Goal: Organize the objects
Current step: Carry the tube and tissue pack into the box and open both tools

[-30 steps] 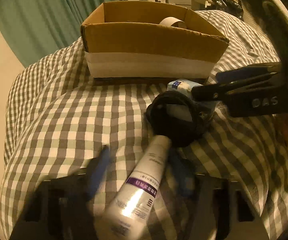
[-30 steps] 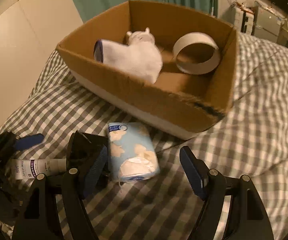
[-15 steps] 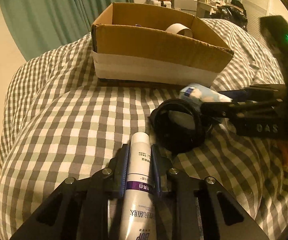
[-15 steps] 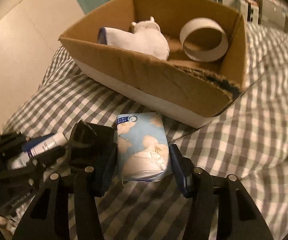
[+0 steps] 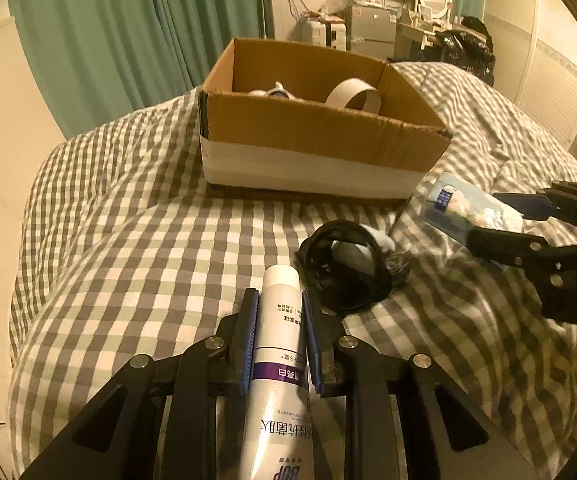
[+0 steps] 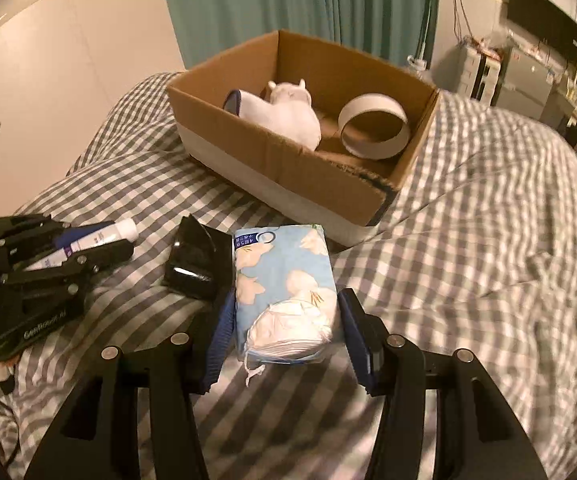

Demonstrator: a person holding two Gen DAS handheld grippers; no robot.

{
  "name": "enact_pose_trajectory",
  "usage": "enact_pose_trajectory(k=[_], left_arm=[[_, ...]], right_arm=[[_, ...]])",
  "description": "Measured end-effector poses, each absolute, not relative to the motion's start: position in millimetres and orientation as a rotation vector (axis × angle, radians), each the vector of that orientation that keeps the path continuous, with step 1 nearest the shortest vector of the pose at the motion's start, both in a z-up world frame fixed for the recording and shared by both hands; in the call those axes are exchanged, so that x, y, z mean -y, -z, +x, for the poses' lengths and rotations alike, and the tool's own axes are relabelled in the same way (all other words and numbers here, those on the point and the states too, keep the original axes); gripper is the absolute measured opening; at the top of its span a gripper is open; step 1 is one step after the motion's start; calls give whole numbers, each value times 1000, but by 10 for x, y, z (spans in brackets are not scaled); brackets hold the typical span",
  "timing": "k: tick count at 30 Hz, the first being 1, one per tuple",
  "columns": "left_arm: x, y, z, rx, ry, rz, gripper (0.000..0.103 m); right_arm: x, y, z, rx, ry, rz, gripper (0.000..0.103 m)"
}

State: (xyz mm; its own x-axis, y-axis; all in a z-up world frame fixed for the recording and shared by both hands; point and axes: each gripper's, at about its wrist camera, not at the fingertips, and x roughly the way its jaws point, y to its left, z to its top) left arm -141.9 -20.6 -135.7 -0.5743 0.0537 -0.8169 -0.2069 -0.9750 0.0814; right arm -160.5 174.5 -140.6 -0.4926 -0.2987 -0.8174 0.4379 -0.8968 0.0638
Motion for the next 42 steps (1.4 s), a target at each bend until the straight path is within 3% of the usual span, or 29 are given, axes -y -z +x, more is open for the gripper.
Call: enact_pose_trajectory(k=[6, 24, 42], left_arm=[[168, 1140, -1369, -251, -2680, -1308, 21], [-62, 428, -1924, -162, -2723, -1102, 21], [-250, 573, -2949, -227, -2732, -1110, 21]], right_arm=[[-1716, 1178, -1422, -279, 2422, 1181, 51], [-1833, 582, -1517, -228, 2513, 1002, 51], [-1941, 617, -2241, -105, 2589, 1006, 51]])
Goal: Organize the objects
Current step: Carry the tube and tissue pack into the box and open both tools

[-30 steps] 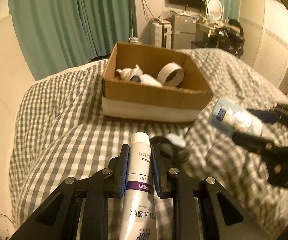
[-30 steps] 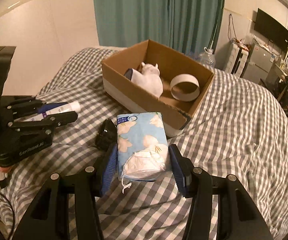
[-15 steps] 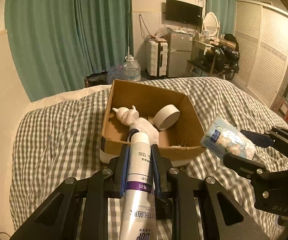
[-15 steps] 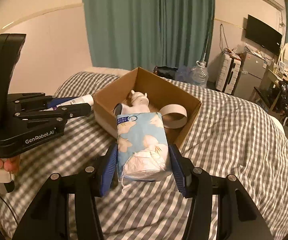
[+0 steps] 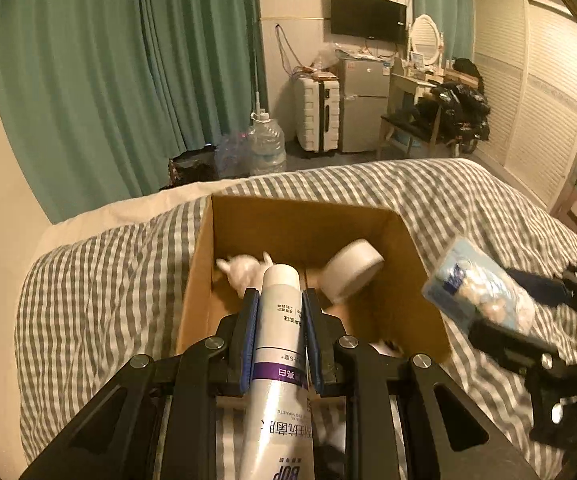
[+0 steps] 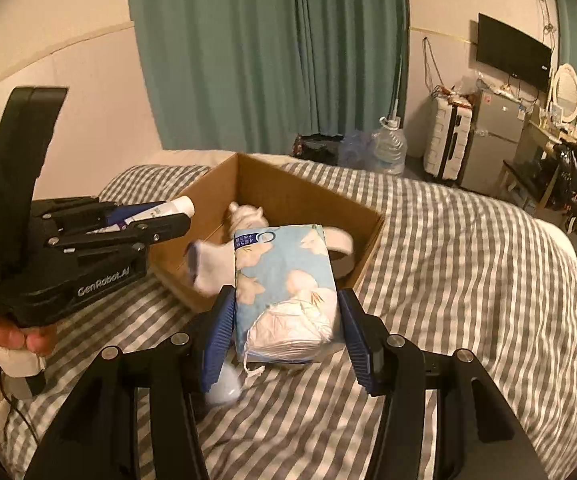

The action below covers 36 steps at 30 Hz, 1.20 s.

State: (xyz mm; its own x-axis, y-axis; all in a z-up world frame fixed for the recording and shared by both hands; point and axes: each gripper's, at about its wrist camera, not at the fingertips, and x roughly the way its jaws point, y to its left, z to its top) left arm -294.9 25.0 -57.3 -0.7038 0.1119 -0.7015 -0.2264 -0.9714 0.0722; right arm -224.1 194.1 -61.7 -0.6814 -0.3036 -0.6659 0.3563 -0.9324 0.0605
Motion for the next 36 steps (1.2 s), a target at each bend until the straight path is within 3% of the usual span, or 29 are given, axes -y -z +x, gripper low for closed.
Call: enact_pose_trajectory(k=[7, 16, 21, 23, 25, 26, 29, 32, 36], left_arm=[[-284, 590, -3418, -292, -2782, -1066, 21], [-181, 1024, -3663, -296, -2727, -1189, 21], [-212, 1148, -3555, -332, -2679, -1216, 24], [-213, 1136, -3505, -327, -2679, -1220, 33], [-179, 1074, -3448, -301, -2702, -1203, 64], [-138, 1030, -3384, -272, -2720, -1186, 70], [-4, 927, -3245, -175, -2704, -1179, 71], [107, 795, -2976, -174, -2759, -1135, 87], [256, 722, -2658, -164, -2795, -1123, 89]], right_arm=[[-1765, 668, -2744, -94, 2588, 1009, 51], [-1665, 1030, -3145, -73, 2558, 1091, 52], [-1699, 1140, -3152, -50, 2576, 1138, 58], [-1762, 1097, -3117, -4, 2583, 1136, 69], [-1813, 1012, -3044, 20, 2605, 1118, 71], [-1834, 961, -3024, 19, 2616, 1109, 71], [-1848, 841, -2839, -7, 2659, 1093, 73], [-1841, 772, -2643, -29, 2662, 1106, 73], [-1743, 747, -2365, -88, 2642, 1127, 73]])
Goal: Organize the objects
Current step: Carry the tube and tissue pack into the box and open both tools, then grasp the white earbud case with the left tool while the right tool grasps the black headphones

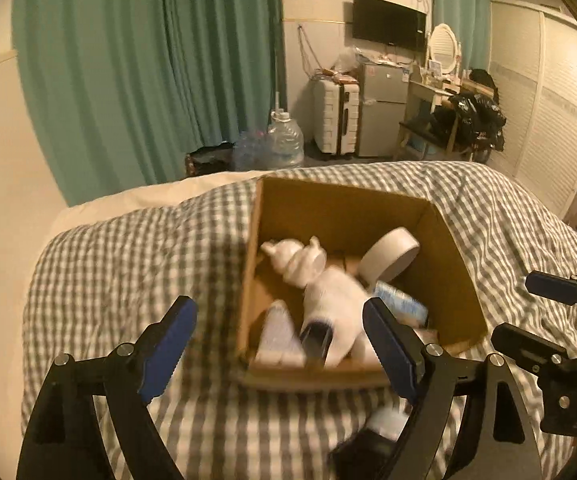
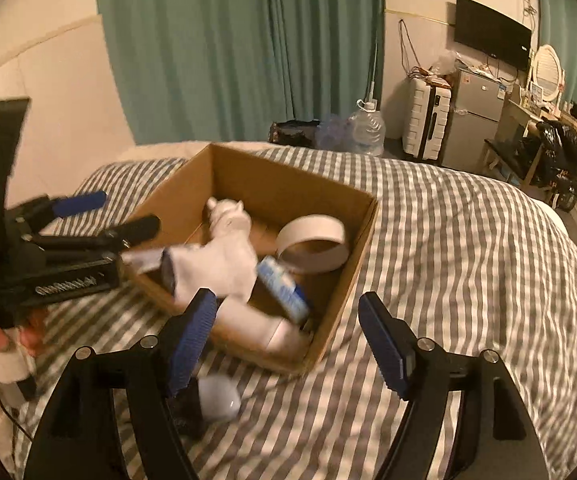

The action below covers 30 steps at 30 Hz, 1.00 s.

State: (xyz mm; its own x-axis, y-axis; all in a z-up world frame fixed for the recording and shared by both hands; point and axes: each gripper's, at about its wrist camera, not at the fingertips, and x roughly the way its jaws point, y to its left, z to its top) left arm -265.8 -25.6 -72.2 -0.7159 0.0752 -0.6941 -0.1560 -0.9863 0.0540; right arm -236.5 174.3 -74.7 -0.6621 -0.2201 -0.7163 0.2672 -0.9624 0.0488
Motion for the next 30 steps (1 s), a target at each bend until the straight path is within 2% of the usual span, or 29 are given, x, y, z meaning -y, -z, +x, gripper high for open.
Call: enact_pose_trajectory(k=[10, 15, 22, 26, 30], left_arm=[[660, 1146, -2113, -111, -2848, -1287, 90], [709, 1246, -2099, -51, -2802, -1319, 91], [710, 1441, -2162, -59, -2764, -1401, 91], [702, 1456, -2159, -61, -2762, -1408, 91], [654, 1458, -2132, -90, -2764, -1412, 91]], right_arm=[[-1369, 1105, -1991, -87, 2529, 1229, 73], [-1142, 1457, -1968, -123, 2448, 1319, 73], [-977, 1719, -1990, -148, 2374, 1371, 72], [-955, 1809, -1988, -162, 2338, 1399, 53], [-968, 1828, -1947, -174, 2326, 1393, 25]])
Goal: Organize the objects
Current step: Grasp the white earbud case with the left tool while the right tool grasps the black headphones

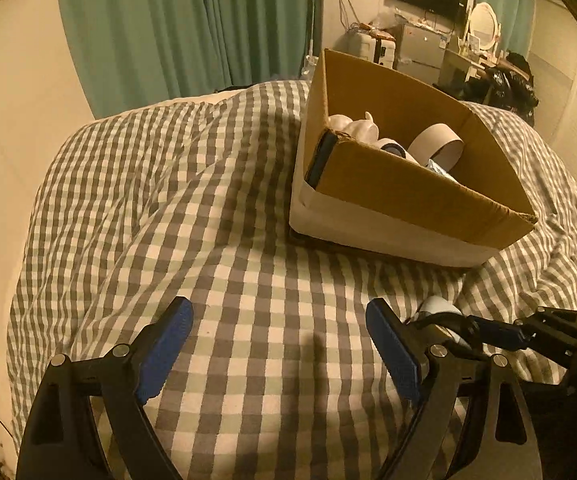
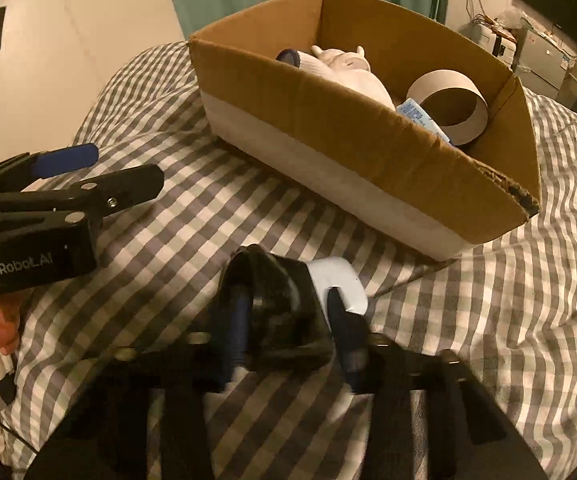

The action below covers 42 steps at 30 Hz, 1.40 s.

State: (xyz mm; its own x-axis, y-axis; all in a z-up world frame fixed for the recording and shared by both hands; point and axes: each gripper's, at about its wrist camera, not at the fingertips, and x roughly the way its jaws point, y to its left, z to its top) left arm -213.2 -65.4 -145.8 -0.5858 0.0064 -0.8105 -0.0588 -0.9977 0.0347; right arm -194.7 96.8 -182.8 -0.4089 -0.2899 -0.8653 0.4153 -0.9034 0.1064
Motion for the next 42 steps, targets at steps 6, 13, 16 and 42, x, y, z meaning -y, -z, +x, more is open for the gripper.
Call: enact_pose_trajectory(k=[6, 13, 16, 42], left_arm=[[562, 1444, -2115, -148, -2766, -1416, 91], [305, 1465, -2124, -158, -2730, -1441, 91], [90, 1534, -2148, -170, -2688, -1458, 91], [-749, 2188, -2219, -331, -2493, -1530, 57]], right_arm=[[-1098, 1692, -1815, -236, 2368, 1332, 7], [-1515, 1443, -1730, -190, 2485, 1274, 8], [-1690, 1381, -1725, -195, 2549, 1275, 8], [-2149, 1602, -1899, -61, 2587, 1343, 8]])
